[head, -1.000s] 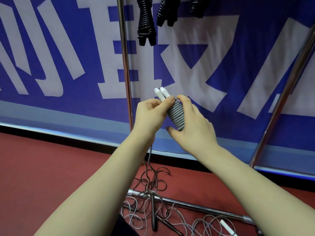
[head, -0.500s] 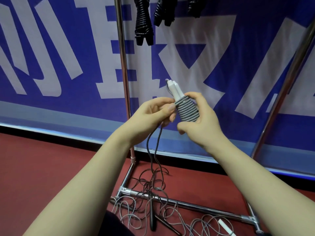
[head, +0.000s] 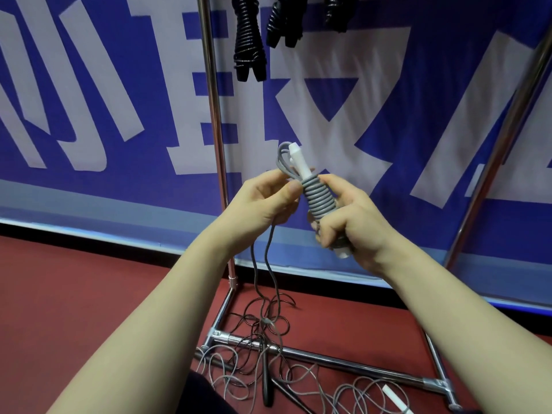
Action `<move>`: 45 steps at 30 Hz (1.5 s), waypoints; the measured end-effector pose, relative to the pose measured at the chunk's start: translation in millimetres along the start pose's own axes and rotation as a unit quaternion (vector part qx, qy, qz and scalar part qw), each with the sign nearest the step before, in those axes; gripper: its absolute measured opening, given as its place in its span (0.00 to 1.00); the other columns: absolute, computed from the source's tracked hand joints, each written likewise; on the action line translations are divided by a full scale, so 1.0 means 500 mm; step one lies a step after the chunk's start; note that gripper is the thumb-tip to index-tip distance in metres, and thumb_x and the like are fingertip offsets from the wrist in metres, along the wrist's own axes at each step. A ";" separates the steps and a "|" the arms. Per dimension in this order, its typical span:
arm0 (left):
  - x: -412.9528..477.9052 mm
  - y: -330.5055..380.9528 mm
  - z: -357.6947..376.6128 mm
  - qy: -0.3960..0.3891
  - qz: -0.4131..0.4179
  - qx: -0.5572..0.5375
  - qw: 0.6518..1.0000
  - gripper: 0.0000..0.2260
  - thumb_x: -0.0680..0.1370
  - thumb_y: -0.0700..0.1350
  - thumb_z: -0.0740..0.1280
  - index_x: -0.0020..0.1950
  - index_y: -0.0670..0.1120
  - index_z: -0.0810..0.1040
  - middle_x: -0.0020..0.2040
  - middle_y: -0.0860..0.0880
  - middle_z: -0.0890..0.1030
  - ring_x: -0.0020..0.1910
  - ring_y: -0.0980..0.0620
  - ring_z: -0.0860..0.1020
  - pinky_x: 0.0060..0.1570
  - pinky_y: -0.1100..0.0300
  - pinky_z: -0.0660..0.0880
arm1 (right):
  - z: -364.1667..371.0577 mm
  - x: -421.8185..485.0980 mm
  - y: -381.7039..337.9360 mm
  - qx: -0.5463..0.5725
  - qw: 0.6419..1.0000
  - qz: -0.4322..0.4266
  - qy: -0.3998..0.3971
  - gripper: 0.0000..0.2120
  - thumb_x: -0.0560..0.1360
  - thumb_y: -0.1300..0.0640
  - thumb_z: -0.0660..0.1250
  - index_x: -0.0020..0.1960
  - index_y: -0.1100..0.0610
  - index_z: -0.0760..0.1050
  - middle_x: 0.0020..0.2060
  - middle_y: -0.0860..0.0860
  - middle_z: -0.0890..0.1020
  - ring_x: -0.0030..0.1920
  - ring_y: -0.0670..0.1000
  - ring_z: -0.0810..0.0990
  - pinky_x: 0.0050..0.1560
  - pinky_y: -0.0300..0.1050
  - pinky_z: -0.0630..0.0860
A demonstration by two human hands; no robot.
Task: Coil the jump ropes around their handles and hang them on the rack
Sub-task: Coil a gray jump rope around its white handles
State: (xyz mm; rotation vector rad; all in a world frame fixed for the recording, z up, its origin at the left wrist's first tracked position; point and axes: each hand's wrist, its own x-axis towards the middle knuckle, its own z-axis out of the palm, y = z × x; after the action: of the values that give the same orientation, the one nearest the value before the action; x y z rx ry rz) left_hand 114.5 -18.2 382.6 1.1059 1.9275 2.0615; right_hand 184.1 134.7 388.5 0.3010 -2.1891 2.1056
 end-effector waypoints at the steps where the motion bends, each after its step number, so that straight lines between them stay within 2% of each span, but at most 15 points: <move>1: -0.001 0.002 0.003 0.007 -0.004 0.004 1.000 0.19 0.76 0.52 0.68 0.57 0.37 0.79 0.33 0.50 0.68 0.28 0.56 0.64 0.30 0.66 0.62 | -0.002 0.002 0.003 0.032 0.999 0.005 -0.024 0.33 0.48 0.71 0.60 0.53 0.55 0.76 0.30 0.58 0.68 0.27 0.53 0.65 0.26 0.39 0.60; 2: -0.001 0.003 0.005 0.011 -0.005 0.007 1.000 0.20 0.76 0.53 0.68 0.54 0.35 0.80 0.33 0.49 0.67 0.28 0.56 0.63 0.29 0.66 0.63 | -0.004 0.003 0.005 0.062 0.997 0.011 -0.048 0.32 0.49 0.71 0.59 0.52 0.57 0.76 0.31 0.57 0.68 0.27 0.53 0.65 0.24 0.38 0.61; 5: -0.005 0.008 0.002 0.006 -0.003 0.030 1.000 0.09 0.74 0.49 0.67 0.38 0.49 0.84 0.31 0.48 0.66 0.28 0.55 0.63 0.29 0.66 0.63 | -0.016 0.000 0.004 0.120 0.986 0.036 -0.111 0.31 0.50 0.71 0.56 0.53 0.59 0.74 0.30 0.56 0.69 0.26 0.52 0.64 0.21 0.35 0.62; 8: -0.011 0.017 -0.006 -0.028 0.005 0.054 0.998 0.04 0.74 0.45 0.69 0.43 0.51 0.85 0.29 0.53 0.70 0.29 0.55 0.63 0.31 0.65 0.64 | -0.023 -0.003 0.002 0.192 0.966 0.049 -0.167 0.32 0.48 0.70 0.58 0.53 0.62 0.72 0.29 0.55 0.72 0.23 0.49 0.69 0.20 0.32 0.64; 12: -0.011 0.028 -0.008 -0.027 0.003 -0.001 1.000 0.04 0.70 0.49 0.72 0.42 0.52 0.86 0.31 0.54 0.74 0.31 0.53 0.62 0.32 0.61 0.59 | -0.020 0.007 0.008 0.274 0.927 0.069 -0.249 0.34 0.44 0.61 0.73 0.48 0.64 0.67 0.28 0.58 0.72 0.22 0.51 0.64 0.21 0.34 0.65; 18: -0.009 0.020 0.010 -0.053 -0.045 -0.153 0.986 0.12 0.77 0.45 0.63 0.54 0.38 0.73 0.49 0.36 0.71 0.24 0.58 0.62 0.24 0.71 0.63 | -0.025 0.014 0.011 0.299 0.889 0.067 -0.340 0.25 0.51 0.61 0.71 0.48 0.64 0.75 0.30 0.61 0.75 0.21 0.49 0.70 0.22 0.34 0.61; 21: -0.011 0.018 0.012 -0.069 -0.051 -0.153 0.985 0.13 0.77 0.46 0.63 0.56 0.40 0.79 0.52 0.35 0.72 0.20 0.62 0.60 0.22 0.71 0.59 | -0.034 0.016 0.023 0.310 0.881 0.081 -0.348 0.28 0.53 0.63 0.71 0.51 0.65 0.69 0.32 0.62 0.76 0.21 0.51 0.72 0.22 0.35 0.61; 24: -0.012 0.021 0.011 -0.048 -0.034 -0.117 0.991 0.10 0.78 0.45 0.68 0.53 0.40 0.82 0.49 0.30 0.74 0.19 0.60 0.60 0.23 0.63 0.58 | -0.031 0.015 0.024 0.284 0.920 0.071 -0.261 0.27 0.50 0.63 0.68 0.49 0.65 0.71 0.38 0.65 0.77 0.24 0.55 0.73 0.23 0.37 0.66; 27: -0.008 0.024 0.003 0.024 -0.032 -0.076 0.996 0.08 0.75 0.45 0.68 0.38 0.46 0.84 0.26 0.48 0.71 0.20 0.58 0.59 0.25 0.65 0.58 | -0.017 0.020 0.022 0.173 0.980 0.064 -0.072 0.26 0.54 0.66 0.60 0.53 0.66 0.73 0.43 0.65 0.78 0.33 0.59 0.78 0.32 0.46 0.76; 30: 0.000 0.015 0.000 0.119 -0.045 -0.069 0.990 0.12 0.77 0.43 0.69 0.34 0.47 0.83 0.30 0.46 0.64 0.24 0.55 0.57 0.28 0.60 0.53 | -0.003 0.020 0.020 -0.015 0.999 -0.001 0.046 0.28 0.61 0.64 0.67 0.60 0.53 0.68 0.46 0.57 0.81 0.37 0.51 0.80 0.36 0.45 0.77; 32: 0.003 0.011 0.003 0.166 -0.054 -0.074 0.982 0.09 0.78 0.44 0.70 0.38 0.44 0.83 0.37 0.41 0.64 0.26 0.53 0.56 0.28 0.60 0.53 | 0.011 0.012 0.020 -0.172 0.979 -0.077 0.082 0.33 0.66 0.62 0.72 0.64 0.43 0.64 0.51 0.50 0.79 0.38 0.46 0.78 0.38 0.41 0.76; 35: 0.003 0.013 0.014 0.190 -0.049 -0.072 0.978 0.09 0.77 0.46 0.71 0.41 0.41 0.82 0.41 0.40 0.67 0.26 0.52 0.56 0.27 0.62 0.55 | 0.030 0.006 0.025 -0.423 0.886 -0.140 0.131 0.38 0.72 0.53 0.71 0.75 0.39 0.54 0.61 0.44 0.72 0.48 0.48 0.76 0.47 0.46 0.75; 37: 0.001 0.014 0.022 0.192 -0.049 -0.064 0.978 0.10 0.77 0.46 0.71 0.43 0.39 0.82 0.38 0.41 0.66 0.26 0.53 0.57 0.27 0.61 0.56 | 0.038 0.005 0.025 -0.497 0.844 -0.140 0.146 0.41 0.74 0.48 0.69 0.77 0.37 0.48 0.59 0.44 0.70 0.48 0.48 0.73 0.46 0.46 0.73; 40: -0.002 0.013 0.036 0.184 -0.057 -0.068 0.979 0.09 0.77 0.45 0.72 0.40 0.40 0.82 0.34 0.42 0.65 0.24 0.53 0.58 0.27 0.61 0.56 | 0.032 0.007 0.024 -0.496 0.841 -0.127 0.177 0.40 0.73 0.46 0.70 0.76 0.34 0.50 0.55 0.45 0.74 0.51 0.52 0.77 0.47 0.47 0.75; 45: -0.006 0.019 0.016 0.103 -0.049 0.031 0.993 0.12 0.78 0.47 0.70 0.41 0.39 0.82 0.24 0.46 0.67 0.23 0.54 0.62 0.26 0.65 0.61 | 0.014 0.006 0.017 -0.467 0.859 -0.106 0.182 0.34 0.70 0.54 0.69 0.70 0.35 0.62 0.49 0.46 0.78 0.46 0.55 0.77 0.47 0.48 0.75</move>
State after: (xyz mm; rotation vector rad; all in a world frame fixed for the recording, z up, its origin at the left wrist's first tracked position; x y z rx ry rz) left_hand 125.0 -15.2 389.4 0.8186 2.1047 2.1514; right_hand 180.1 127.8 380.7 0.0382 -2.4530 0.7237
